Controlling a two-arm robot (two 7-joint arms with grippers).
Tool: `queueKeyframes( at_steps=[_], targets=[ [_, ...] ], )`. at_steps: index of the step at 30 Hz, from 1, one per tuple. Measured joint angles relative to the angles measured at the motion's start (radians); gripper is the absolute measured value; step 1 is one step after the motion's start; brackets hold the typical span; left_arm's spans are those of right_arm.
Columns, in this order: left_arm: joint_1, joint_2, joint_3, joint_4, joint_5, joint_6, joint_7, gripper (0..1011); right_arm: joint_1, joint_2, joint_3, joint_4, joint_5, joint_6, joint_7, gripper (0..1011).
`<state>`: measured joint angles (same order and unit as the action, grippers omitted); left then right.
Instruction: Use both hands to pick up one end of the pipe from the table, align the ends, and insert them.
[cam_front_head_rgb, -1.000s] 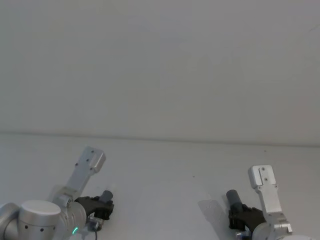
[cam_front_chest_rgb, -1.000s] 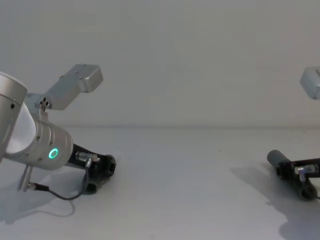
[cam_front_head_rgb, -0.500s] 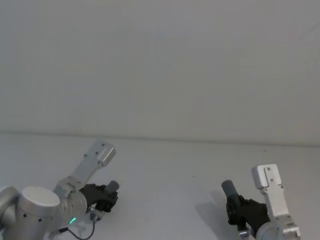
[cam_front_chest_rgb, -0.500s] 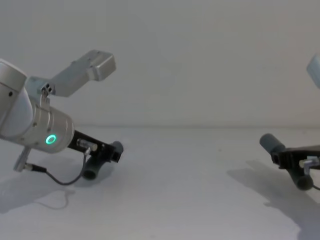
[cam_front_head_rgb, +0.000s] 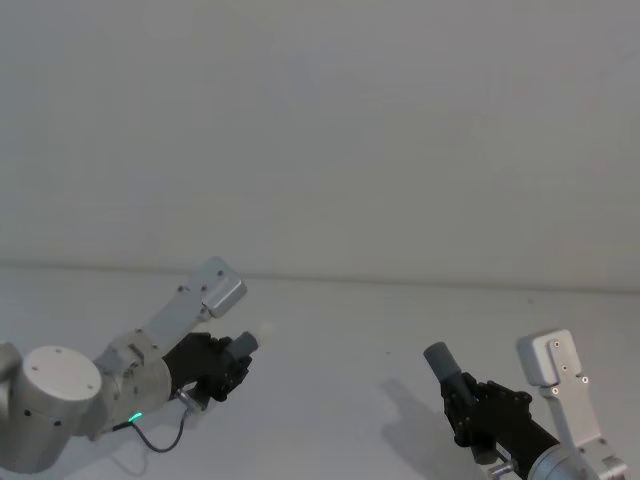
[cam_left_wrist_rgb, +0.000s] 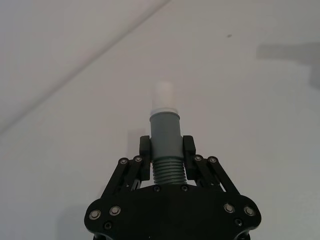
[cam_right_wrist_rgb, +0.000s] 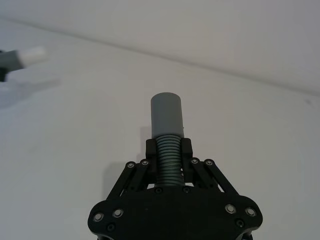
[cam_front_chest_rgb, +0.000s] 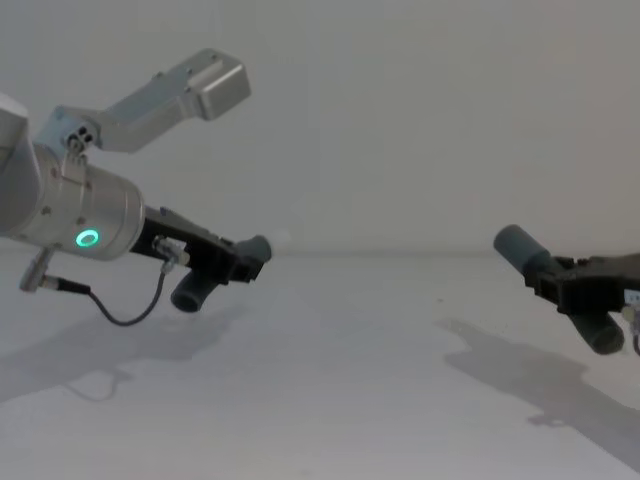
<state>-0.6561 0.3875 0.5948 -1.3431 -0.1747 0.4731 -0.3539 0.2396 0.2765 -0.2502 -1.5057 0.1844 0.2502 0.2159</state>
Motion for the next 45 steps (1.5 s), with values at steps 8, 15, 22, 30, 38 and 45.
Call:
queueKeyframes(
  at_steps=[8, 15, 22, 30, 38, 45],
  targets=[
    [-0.021, 0.039, 0.019, -0.008, 0.01, -0.12, -0.091, 343, -0.014, 0.053, -0.007, -0.007, 0.031, -0.109, 0.118, 249],
    [-0.033, 0.066, 0.024, -0.01, 0.003, -0.218, -0.173, 343, -0.019, 0.095, -0.017, 0.002, 0.058, -0.21, 0.218, 249],
    [-0.05, 0.087, 0.03, -0.002, -0.024, -0.291, -0.273, 343, -0.017, 0.13, -0.03, 0.023, 0.085, -0.31, 0.317, 249],
    [-0.08, 0.11, 0.043, 0.015, -0.067, -0.34, -0.404, 343, -0.001, 0.167, -0.052, 0.06, 0.117, -0.435, 0.443, 249],
    [-0.126, 0.131, 0.067, 0.041, -0.113, -0.36, -0.563, 343, 0.021, 0.192, -0.07, 0.099, 0.144, -0.55, 0.552, 249],
    [-0.168, 0.146, 0.092, 0.058, -0.143, -0.36, -0.681, 343, 0.043, 0.21, -0.085, 0.13, 0.164, -0.632, 0.628, 249]
  ],
)
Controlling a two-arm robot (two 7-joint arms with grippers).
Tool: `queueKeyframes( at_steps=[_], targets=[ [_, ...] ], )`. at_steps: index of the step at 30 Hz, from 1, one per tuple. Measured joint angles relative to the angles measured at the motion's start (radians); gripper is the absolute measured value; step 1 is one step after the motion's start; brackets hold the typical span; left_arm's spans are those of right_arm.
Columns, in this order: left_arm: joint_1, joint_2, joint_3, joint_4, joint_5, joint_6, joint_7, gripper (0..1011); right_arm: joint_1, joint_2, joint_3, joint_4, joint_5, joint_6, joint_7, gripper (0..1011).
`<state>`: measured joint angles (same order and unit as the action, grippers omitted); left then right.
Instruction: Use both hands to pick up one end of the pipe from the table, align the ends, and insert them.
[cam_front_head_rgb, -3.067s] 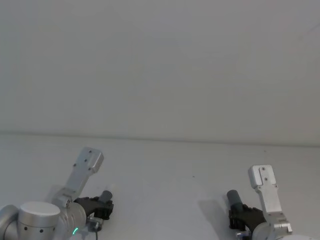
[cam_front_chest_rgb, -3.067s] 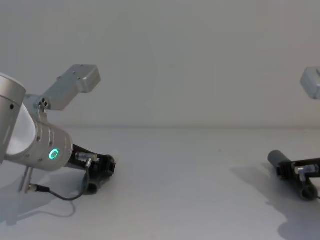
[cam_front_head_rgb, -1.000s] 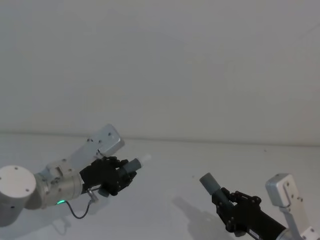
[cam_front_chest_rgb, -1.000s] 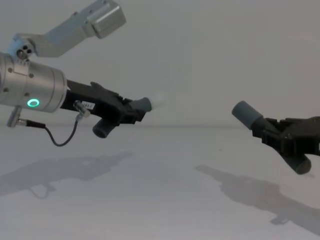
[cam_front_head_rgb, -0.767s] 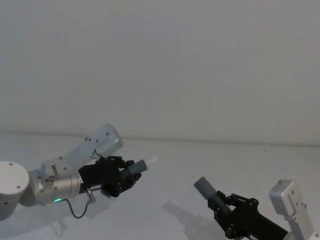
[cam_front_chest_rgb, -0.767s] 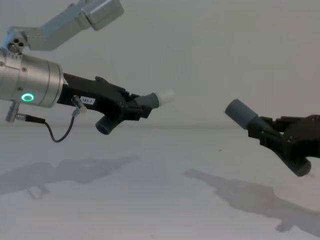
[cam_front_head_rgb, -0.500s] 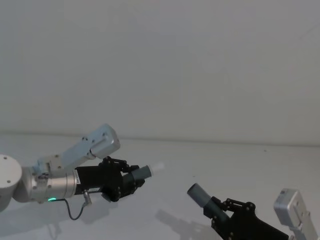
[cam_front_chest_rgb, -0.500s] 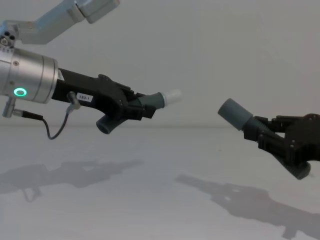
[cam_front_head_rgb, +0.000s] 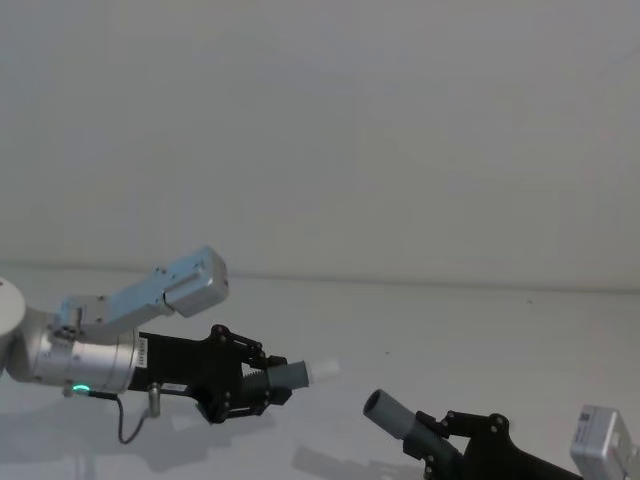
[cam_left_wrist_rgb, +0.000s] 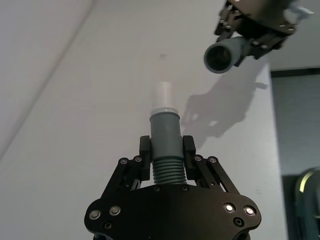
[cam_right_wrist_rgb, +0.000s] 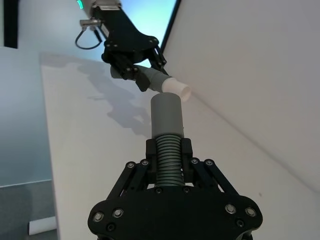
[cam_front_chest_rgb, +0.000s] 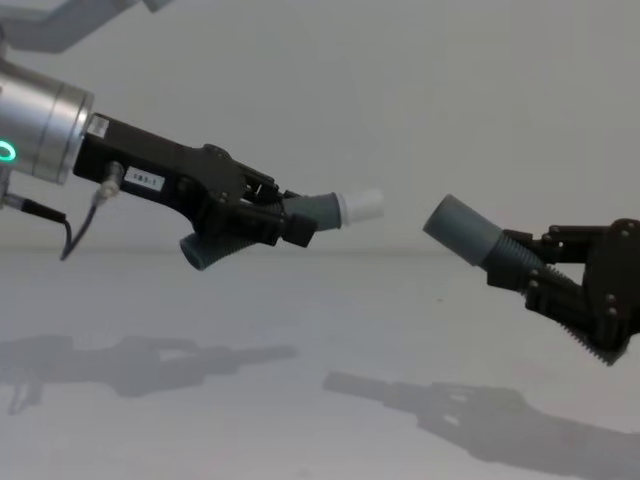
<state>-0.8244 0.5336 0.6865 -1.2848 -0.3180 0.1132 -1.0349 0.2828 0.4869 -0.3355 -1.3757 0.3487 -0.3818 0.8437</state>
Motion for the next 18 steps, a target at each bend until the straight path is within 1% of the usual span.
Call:
queueKeyframes(
  at_steps=[1, 2, 3, 4, 7, 8, 9, 12, 17, 18],
  targets=[
    [-0.009, 0.003, 0.005, 0.003, -0.006, 0.001, -0.026, 343, 0.002, 0.001, -0.001, 0.003, 0.002, -0.008, 0.007, 249],
    [-0.009, 0.003, 0.005, 0.003, -0.006, 0.001, -0.026, 343, 0.005, 0.003, -0.002, 0.005, 0.004, -0.014, 0.013, 249],
    [-0.023, 0.008, 0.012, 0.007, -0.014, 0.004, -0.058, 343, 0.007, 0.004, -0.003, 0.008, 0.005, -0.018, 0.016, 249],
    [-0.023, 0.008, 0.012, 0.007, -0.014, 0.004, -0.058, 343, 0.012, 0.007, -0.006, 0.013, 0.008, -0.033, 0.029, 249],
    [-0.044, 0.013, 0.024, 0.014, -0.025, 0.011, -0.107, 343, 0.02, 0.012, -0.01, 0.022, 0.012, -0.052, 0.047, 249],
    [-0.044, 0.013, 0.024, 0.014, -0.025, 0.011, -0.107, 343, 0.022, 0.013, -0.011, 0.024, 0.013, -0.055, 0.051, 249],
    [-0.053, 0.015, 0.028, 0.016, -0.029, 0.013, -0.126, 343, 0.024, 0.015, -0.013, 0.027, 0.014, -0.059, 0.055, 249],
    [-0.068, 0.017, 0.037, 0.023, -0.035, 0.017, -0.157, 343, 0.033, 0.021, -0.019, 0.035, 0.016, -0.072, 0.07, 249],
    [-0.095, 0.018, 0.052, 0.036, -0.041, 0.023, -0.204, 343, 0.042, 0.028, -0.025, 0.041, 0.009, -0.08, 0.076, 249],
    [-0.095, 0.018, 0.052, 0.036, -0.041, 0.023, -0.204, 343, 0.043, 0.029, -0.027, 0.042, 0.006, -0.081, 0.076, 249]
  ],
)
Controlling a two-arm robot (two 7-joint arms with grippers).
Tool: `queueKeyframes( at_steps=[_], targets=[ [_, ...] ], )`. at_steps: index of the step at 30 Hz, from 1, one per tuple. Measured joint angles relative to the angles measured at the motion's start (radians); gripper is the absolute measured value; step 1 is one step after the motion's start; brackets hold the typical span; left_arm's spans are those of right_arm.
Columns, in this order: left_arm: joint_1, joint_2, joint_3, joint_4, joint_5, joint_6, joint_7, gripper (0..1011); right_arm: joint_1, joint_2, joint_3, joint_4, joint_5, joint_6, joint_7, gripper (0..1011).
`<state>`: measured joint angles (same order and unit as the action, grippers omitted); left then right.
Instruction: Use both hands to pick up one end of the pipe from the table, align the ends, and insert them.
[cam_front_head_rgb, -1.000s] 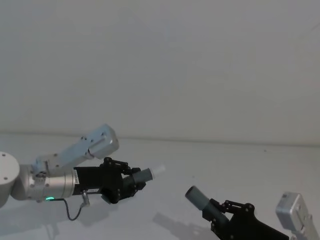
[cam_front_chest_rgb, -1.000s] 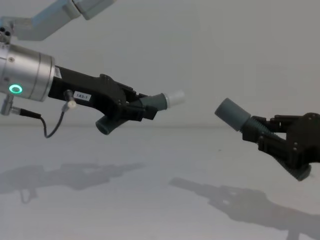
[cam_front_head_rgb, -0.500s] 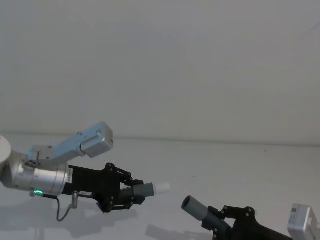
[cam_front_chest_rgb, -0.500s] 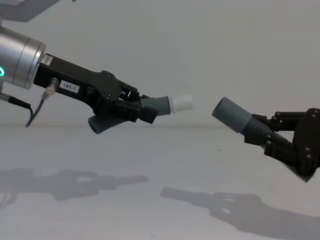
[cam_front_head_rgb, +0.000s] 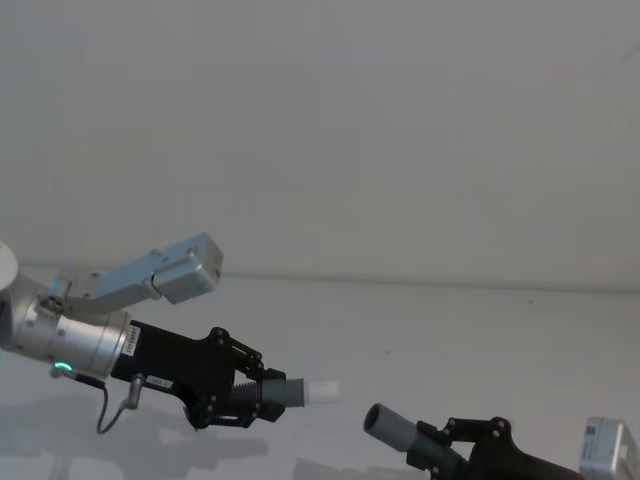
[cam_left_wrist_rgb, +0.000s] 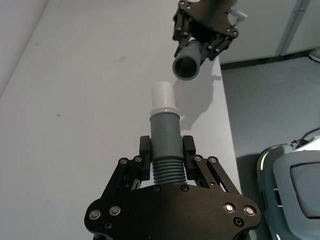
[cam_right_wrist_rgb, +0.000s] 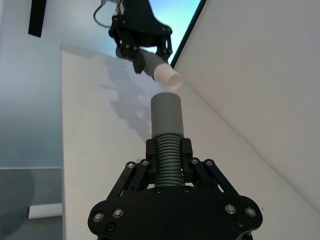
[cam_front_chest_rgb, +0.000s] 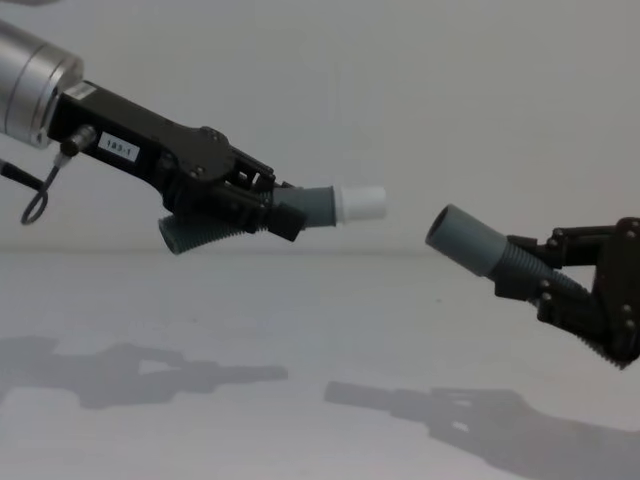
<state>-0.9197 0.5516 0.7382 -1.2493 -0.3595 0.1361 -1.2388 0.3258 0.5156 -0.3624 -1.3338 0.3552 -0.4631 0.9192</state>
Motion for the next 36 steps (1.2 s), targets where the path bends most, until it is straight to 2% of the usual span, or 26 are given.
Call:
queueKeyframes(
  at_steps=[7, 15, 20, 28, 36],
  targets=[
    [-0.033, 0.0, 0.02, 0.014, -0.005, 0.008, -0.05, 343, 0.008, 0.005, -0.011, 0.005, -0.042, -0.005, -0.022, 248],
    [-0.062, -0.005, 0.044, 0.028, -0.005, 0.017, -0.088, 343, 0.013, 0.004, -0.02, 0.005, -0.103, -0.004, -0.08, 249],
    [-0.076, -0.008, 0.062, 0.037, 0.001, 0.025, -0.104, 343, 0.016, 0.002, -0.023, 0.005, -0.122, 0.0, -0.104, 249],
    [-0.098, -0.01, 0.088, 0.048, 0.024, 0.042, -0.109, 343, 0.021, 0.001, -0.027, 0.006, -0.133, -0.004, -0.121, 249],
    [-0.113, -0.008, 0.106, 0.053, 0.057, 0.059, -0.068, 343, 0.025, 0.006, -0.032, 0.009, -0.131, -0.021, -0.122, 249]
  ],
)
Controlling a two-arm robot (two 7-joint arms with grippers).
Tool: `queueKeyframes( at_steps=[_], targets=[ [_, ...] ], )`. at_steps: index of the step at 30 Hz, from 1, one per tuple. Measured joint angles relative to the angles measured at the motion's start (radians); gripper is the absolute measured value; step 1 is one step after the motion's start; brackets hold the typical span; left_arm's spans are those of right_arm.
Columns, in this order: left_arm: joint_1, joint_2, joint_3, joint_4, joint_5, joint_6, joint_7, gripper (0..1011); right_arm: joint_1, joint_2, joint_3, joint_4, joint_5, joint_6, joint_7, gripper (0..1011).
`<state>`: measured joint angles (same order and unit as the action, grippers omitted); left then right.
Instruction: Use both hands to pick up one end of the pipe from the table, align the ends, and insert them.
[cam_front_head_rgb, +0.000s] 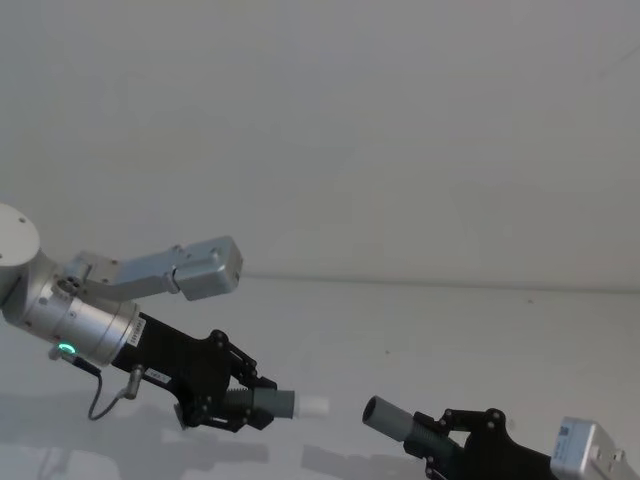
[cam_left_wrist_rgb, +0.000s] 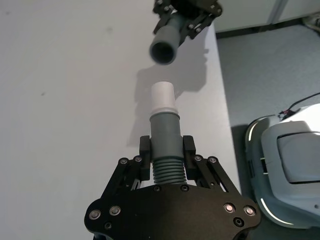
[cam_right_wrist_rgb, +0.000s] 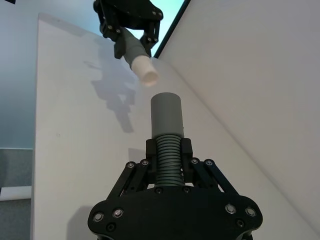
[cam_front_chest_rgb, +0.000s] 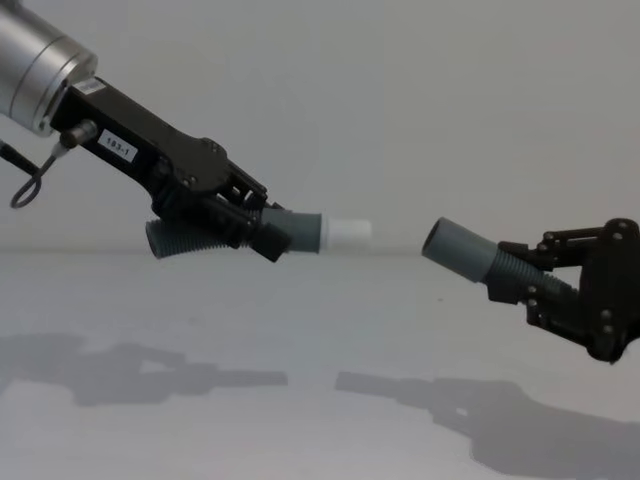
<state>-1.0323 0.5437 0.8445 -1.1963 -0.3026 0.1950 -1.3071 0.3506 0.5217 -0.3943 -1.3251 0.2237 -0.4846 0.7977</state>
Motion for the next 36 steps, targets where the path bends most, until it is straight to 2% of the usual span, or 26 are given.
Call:
queueKeyframes(
  at_steps=[8, 25, 31, 36],
  targets=[
    [-0.01, 0.0, 0.01, 0.007, 0.021, 0.008, 0.034, 343, 0.001, 0.004, -0.003, 0.001, 0.004, -0.011, 0.001, 249],
    [-0.018, 0.002, 0.017, 0.012, 0.036, 0.013, 0.058, 343, 0.003, 0.007, -0.006, 0.003, 0.007, -0.019, 0.002, 249],
    [-0.028, -0.004, 0.026, 0.024, 0.036, 0.007, 0.044, 343, 0.007, 0.009, -0.012, 0.004, 0.008, -0.024, 0.009, 249],
    [-0.05, -0.02, 0.043, 0.052, 0.036, -0.017, 0.004, 343, 0.014, 0.014, -0.021, 0.007, 0.009, -0.036, 0.023, 249]
  ],
)
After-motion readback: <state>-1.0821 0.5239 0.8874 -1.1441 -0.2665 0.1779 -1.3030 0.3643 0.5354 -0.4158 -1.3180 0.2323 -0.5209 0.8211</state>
